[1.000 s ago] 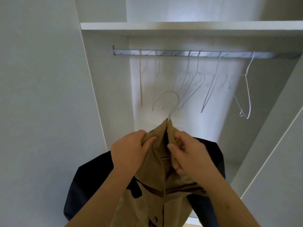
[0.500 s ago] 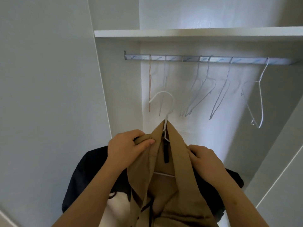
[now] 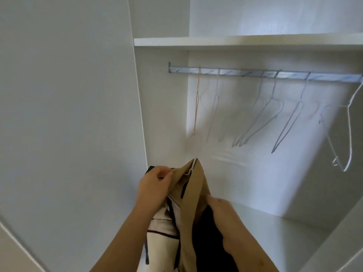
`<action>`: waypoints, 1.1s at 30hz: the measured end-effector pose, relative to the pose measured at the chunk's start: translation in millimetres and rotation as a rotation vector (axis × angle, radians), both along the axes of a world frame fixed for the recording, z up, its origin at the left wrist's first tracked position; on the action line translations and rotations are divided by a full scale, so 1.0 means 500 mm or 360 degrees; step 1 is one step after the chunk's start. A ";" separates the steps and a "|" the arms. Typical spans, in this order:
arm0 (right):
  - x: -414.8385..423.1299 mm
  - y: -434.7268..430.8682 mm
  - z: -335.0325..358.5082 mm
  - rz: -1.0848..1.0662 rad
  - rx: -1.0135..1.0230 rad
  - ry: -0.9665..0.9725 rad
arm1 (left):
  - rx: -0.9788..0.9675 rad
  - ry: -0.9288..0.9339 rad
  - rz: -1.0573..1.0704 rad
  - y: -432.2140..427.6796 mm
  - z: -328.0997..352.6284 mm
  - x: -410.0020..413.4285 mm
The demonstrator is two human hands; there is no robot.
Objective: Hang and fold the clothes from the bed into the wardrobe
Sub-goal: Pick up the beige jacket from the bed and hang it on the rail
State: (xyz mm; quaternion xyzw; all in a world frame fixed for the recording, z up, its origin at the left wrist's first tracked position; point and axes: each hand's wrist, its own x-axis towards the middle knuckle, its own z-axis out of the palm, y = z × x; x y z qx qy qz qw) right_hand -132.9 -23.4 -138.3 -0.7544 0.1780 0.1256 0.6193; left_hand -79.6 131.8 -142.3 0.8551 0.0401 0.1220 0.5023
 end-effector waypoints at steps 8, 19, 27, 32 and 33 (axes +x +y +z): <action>0.121 0.115 0.048 -0.0038 0.0675 -0.0011 | -0.0329 0.0038 0.0183 0.073 0.010 0.114; 0.431 0.185 0.143 -0.0118 0.0598 -0.0194 | -0.0491 -0.0120 0.0057 0.142 0.098 0.379; 0.606 0.185 0.211 -0.0303 0.0610 -0.0426 | -0.0635 -0.0280 -0.0179 0.091 0.167 0.530; 0.695 0.172 0.255 -0.0370 0.0537 -0.0498 | -0.0769 -0.0291 -0.0210 0.066 0.188 0.590; 0.714 0.170 0.261 -0.0366 0.0517 -0.0519 | -0.0782 -0.0284 -0.0196 0.065 0.191 0.602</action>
